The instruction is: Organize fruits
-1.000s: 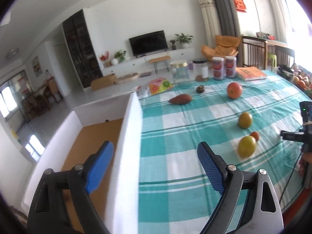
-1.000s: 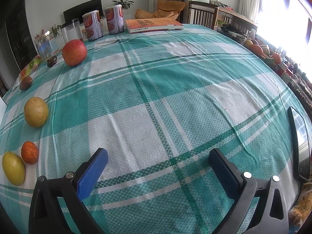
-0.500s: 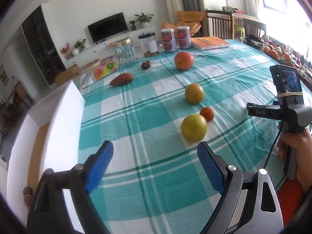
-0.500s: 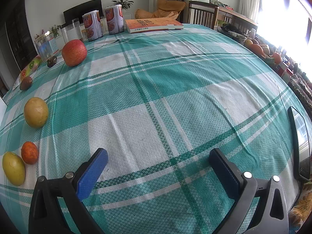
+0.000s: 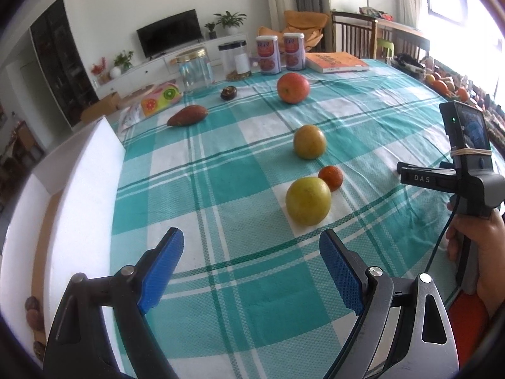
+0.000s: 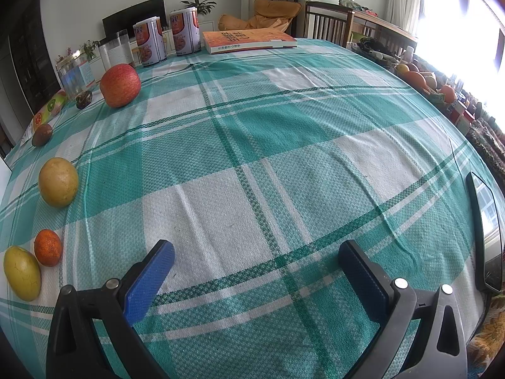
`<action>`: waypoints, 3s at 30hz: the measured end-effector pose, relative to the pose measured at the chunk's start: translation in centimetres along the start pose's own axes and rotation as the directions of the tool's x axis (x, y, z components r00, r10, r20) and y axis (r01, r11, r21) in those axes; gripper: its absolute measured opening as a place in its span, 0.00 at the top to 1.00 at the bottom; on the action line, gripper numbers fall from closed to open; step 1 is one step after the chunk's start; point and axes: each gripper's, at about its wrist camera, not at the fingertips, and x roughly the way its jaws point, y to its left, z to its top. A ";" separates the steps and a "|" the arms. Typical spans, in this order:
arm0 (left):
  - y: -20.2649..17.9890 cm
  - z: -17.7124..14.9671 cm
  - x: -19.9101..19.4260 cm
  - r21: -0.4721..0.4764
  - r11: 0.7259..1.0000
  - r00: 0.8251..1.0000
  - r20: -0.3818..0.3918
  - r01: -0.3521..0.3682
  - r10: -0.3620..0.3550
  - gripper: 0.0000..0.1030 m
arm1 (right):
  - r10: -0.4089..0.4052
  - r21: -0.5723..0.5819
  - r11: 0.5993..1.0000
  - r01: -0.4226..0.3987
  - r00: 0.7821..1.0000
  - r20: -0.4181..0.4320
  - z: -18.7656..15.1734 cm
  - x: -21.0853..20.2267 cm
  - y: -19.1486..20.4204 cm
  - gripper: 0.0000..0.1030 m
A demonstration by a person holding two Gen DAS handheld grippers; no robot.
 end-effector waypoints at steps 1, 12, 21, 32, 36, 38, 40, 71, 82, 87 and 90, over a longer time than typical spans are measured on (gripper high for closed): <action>0.2 -0.1 0.3 -0.022 0.998 0.998 -0.011 0.063 -0.063 0.13 | 0.000 0.000 1.000 0.000 1.000 0.000 0.0 0.0 0.0 0.00; -2.2 1.6 6.6 -0.085 0.947 0.947 -0.064 0.310 -0.316 0.15 | 0.000 0.000 1.000 0.000 1.000 0.000 0.0 0.0 0.0 0.00; -2.9 2.1 9.6 -0.057 0.961 0.956 -0.103 0.272 -0.276 0.44 | 0.000 0.001 1.000 0.000 1.000 0.000 0.0 0.0 0.0 0.00; 0.9 0.4 6.3 -0.125 0.956 0.958 -0.074 0.266 -0.277 0.49 | 0.000 0.002 1.000 0.000 1.000 0.000 0.0 0.0 0.0 0.00; 3.5 -1.1 3.7 -0.178 0.951 0.961 -0.074 0.252 -0.268 0.49 | 0.016 -0.001 1.000 -0.016 1.000 0.004 0.0 -0.1 0.0 0.00; 4.7 -2.0 2.5 -0.202 0.949 0.962 -0.071 0.243 -0.262 0.49 | 0.066 0.029 0.997 -0.067 0.997 0.049 -0.2 -0.9 -0.4 0.02; 5.9 -2.8 1.2 -0.221 0.947 0.966 -0.061 0.232 -0.250 0.49 | 0.169 0.063 0.982 -0.178 0.977 0.130 -0.5 -2.8 -0.9 0.12; 10.6 -3.9 -5.7 -0.302 0.896 0.945 0.060 0.325 -0.323 0.49 | 0.570 -0.293 0.769 -0.568 0.817 -0.086 -2.1 -10.9 17.0 0.72; 25.0 -5.7 -11.9 -0.519 0.853 0.995 0.104 0.054 0.001 0.49 | 0.795 -0.424 0.392 -0.817 0.532 -0.290 -6.0 -22.5 33.4 0.71; 30.6 -10.8 -11.0 -0.617 0.772 0.986 -0.039 -0.153 0.164 0.49 | 0.768 -0.503 0.274 -0.819 0.502 -0.398 -9.9 -24.5 40.8 0.71; 31.9 -12.9 -10.1 -0.637 0.741 0.976 -0.101 -0.213 0.193 0.49 | 0.739 -0.515 0.250 -0.820 0.506 -0.446 -11.7 -24.0 43.7 0.71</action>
